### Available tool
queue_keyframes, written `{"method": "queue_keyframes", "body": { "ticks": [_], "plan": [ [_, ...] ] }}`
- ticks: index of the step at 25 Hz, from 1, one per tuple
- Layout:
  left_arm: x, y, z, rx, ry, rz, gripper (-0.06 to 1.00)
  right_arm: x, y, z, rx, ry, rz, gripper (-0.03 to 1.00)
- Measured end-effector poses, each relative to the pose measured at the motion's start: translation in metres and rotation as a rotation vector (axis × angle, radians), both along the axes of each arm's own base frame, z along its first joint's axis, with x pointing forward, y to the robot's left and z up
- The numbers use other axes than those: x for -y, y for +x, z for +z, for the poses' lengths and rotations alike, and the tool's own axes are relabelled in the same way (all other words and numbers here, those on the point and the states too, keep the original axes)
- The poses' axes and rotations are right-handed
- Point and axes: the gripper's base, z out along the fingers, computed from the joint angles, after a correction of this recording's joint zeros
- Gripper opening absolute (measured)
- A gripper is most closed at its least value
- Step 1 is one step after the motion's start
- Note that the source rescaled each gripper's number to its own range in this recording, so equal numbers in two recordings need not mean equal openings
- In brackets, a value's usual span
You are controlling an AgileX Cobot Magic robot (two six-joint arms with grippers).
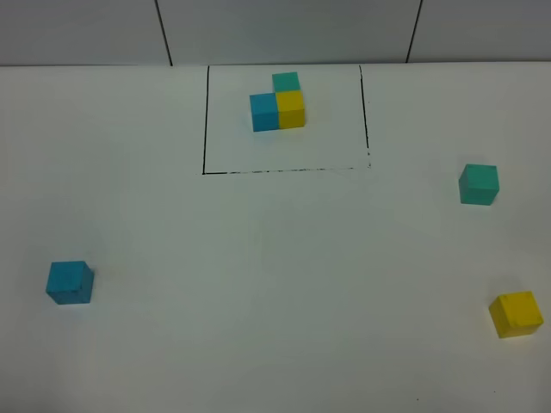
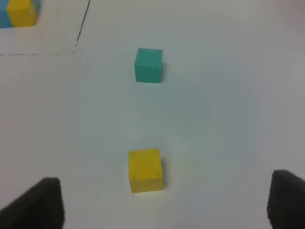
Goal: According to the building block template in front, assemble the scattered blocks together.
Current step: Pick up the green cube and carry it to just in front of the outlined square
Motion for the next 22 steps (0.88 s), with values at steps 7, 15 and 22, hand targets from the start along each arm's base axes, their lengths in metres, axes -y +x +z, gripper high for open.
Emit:
{"method": "queue_keyframes", "body": {
  "ticks": [7, 15, 22],
  "plan": [
    [0.0, 0.0, 0.0, 0.0, -0.001, 0.001, 0.75, 0.0, 0.0, 0.0, 0.0, 0.001, 0.0, 0.74],
    [0.0, 0.0, 0.0, 0.0, -0.001, 0.001, 0.75, -0.001, 0.033, 0.015, -0.124, 0.036, 0.011, 0.82],
    [0.0, 0.0, 0.0, 0.0, -0.001, 0.001, 0.75, 0.003, 0.142, 0.035, -0.392, 0.055, 0.0, 0.99]
  ]
}}
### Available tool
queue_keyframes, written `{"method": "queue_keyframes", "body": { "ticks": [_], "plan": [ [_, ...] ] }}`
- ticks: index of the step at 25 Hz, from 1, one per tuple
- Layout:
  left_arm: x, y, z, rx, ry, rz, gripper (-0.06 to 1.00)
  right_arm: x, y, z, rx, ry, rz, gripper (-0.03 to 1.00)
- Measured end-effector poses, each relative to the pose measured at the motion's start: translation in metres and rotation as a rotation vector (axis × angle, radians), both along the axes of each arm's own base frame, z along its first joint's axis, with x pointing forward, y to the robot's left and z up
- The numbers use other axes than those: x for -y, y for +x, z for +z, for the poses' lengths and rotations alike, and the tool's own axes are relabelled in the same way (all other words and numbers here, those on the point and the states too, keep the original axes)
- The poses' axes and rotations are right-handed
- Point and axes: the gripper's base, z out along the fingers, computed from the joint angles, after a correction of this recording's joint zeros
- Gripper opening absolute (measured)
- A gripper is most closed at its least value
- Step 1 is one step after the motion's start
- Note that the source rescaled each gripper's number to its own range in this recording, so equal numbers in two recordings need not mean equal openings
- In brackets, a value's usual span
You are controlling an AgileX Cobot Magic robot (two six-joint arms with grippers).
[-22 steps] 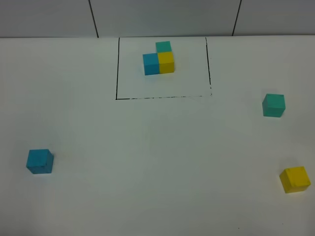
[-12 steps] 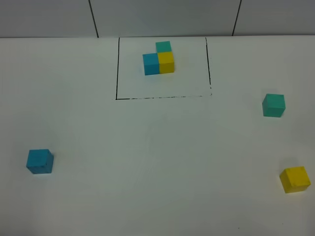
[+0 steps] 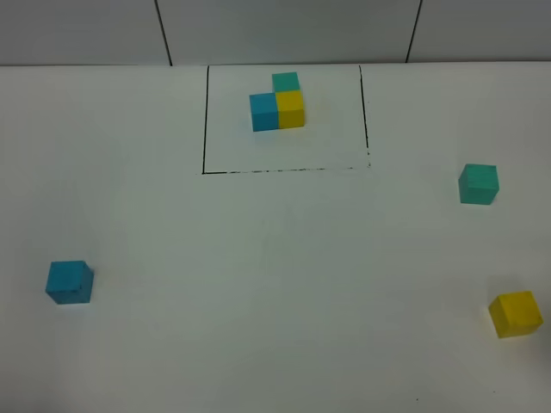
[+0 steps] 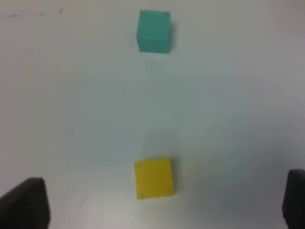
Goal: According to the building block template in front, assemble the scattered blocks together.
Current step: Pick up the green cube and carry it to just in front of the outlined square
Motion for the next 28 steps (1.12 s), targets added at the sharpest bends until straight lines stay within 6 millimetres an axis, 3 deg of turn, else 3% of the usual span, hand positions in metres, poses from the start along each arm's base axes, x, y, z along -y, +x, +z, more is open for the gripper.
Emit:
{"method": "queue_keyframes", "body": {
  "ticks": [5, 11, 19, 28],
  "plan": [
    [0.0, 0.0, 0.0, 0.0, 0.0, 0.0, 0.75, 0.001, 0.089, -0.029, -0.183, 0.046, -0.009, 1.0],
    [0.0, 0.0, 0.0, 0.0, 0.0, 0.0, 0.75, -0.003, 0.159, -0.075, -0.283, 0.056, 0.036, 1.0],
    [0.0, 0.0, 0.0, 0.0, 0.0, 0.0, 0.75, -0.024, 0.213, -0.111, -0.303, 0.024, 0.104, 1.0],
    [0.0, 0.0, 0.0, 0.0, 0.0, 0.0, 0.75, -0.024, 0.244, -0.148, -0.298, 0.019, 0.082, 1.0]
  ]
}}
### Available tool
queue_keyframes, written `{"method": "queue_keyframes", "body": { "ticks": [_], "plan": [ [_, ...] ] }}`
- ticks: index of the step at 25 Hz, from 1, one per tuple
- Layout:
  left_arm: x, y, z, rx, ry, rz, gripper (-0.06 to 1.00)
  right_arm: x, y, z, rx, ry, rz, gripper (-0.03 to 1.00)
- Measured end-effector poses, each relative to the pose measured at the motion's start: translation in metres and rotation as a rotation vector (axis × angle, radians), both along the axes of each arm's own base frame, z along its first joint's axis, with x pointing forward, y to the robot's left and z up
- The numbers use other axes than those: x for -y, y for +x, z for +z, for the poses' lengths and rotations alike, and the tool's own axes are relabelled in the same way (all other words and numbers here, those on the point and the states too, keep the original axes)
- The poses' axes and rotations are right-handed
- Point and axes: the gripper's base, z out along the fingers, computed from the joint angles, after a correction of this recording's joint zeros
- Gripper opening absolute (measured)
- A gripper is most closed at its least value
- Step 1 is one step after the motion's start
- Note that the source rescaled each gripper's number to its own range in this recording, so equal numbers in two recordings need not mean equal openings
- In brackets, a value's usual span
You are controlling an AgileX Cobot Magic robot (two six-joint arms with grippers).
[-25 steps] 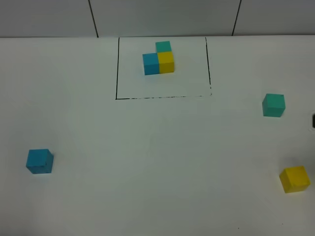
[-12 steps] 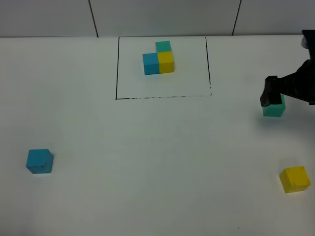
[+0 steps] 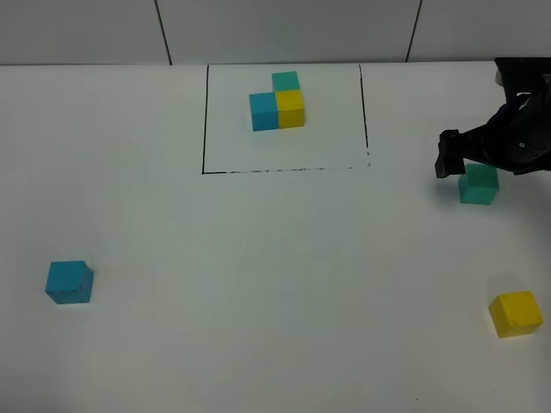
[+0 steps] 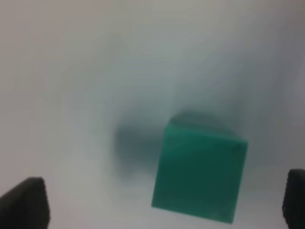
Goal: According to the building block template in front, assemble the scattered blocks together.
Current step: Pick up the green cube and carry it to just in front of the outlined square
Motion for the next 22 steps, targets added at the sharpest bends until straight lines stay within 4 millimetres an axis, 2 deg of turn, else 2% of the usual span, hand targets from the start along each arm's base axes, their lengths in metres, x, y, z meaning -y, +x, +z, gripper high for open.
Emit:
{"method": "queue_keyframes", "body": {
  "ticks": [15, 22],
  "plan": [
    [0.0, 0.0, 0.0, 0.0, -0.001, 0.001, 0.75, 0.005, 0.014, -0.035, -0.003, -0.038, 0.003, 1.0],
    [0.0, 0.0, 0.0, 0.0, -0.001, 0.001, 0.75, 0.009, 0.014, -0.039, -0.019, -0.037, -0.012, 0.97]
  ]
}}
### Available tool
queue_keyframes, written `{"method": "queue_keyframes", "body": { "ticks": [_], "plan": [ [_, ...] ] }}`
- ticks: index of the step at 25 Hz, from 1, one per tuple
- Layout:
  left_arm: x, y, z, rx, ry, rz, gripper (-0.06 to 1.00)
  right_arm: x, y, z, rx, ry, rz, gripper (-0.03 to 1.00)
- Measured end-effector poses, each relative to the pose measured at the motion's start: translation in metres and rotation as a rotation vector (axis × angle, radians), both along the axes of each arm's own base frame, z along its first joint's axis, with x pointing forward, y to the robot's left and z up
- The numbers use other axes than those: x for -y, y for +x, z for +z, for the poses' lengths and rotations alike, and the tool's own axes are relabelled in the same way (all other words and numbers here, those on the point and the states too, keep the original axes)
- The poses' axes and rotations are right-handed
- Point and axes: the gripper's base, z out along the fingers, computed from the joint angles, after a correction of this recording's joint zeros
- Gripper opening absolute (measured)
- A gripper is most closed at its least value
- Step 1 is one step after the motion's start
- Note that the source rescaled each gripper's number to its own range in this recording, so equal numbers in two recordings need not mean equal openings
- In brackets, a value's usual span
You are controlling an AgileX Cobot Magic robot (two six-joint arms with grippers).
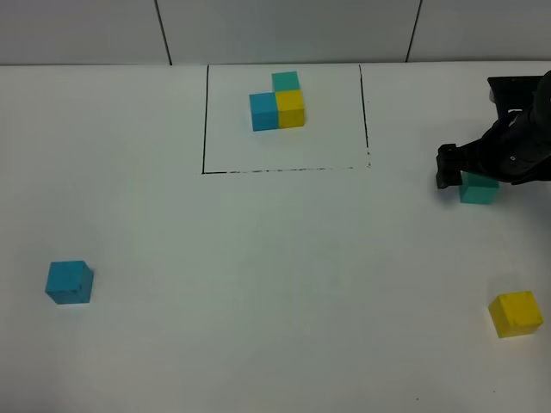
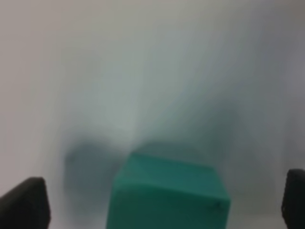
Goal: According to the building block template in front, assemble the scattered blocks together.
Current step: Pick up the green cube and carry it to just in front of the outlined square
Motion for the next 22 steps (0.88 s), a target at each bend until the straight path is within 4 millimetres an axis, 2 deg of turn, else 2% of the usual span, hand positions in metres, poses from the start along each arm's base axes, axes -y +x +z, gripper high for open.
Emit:
{"method": "queue_keyframes", "body": {
  "ticks": [4, 8, 11, 14, 15, 22],
  "plan": [
    [0.0, 0.0, 0.0, 0.0, 0.0, 0.0, 0.75, -0.0001, -0.0012, -0.0004, -0.014, 0.001, 0.0, 0.9],
    [0.0, 0.0, 0.0, 0.0, 0.0, 0.0, 0.75, -0.0002, -0.0021, -0.0008, -0.026, 0.007, -0.014, 0.69],
    [0.0, 0.0, 0.0, 0.0, 0.001, 0.0, 0.75, -0.0001, -0.0023, -0.0008, -0.028, 0.008, -0.018, 0.43],
    [0.0, 0.0, 0.0, 0.0, 0.001, 0.0, 0.75, -0.0001, -0.0026, -0.0009, -0.032, 0.009, -0.021, 0.06],
    [0.0, 0.0, 0.0, 0.0, 0.001, 0.0, 0.75, -0.0001, -0.0027, -0.001, -0.033, 0.01, -0.022, 0.03],
    [0.0, 0.0, 0.0, 0.0, 0.001, 0.0, 0.75, -0.0012, -0.004, 0.0029, -0.068, -0.002, 0.013, 0.03]
  ]
}}
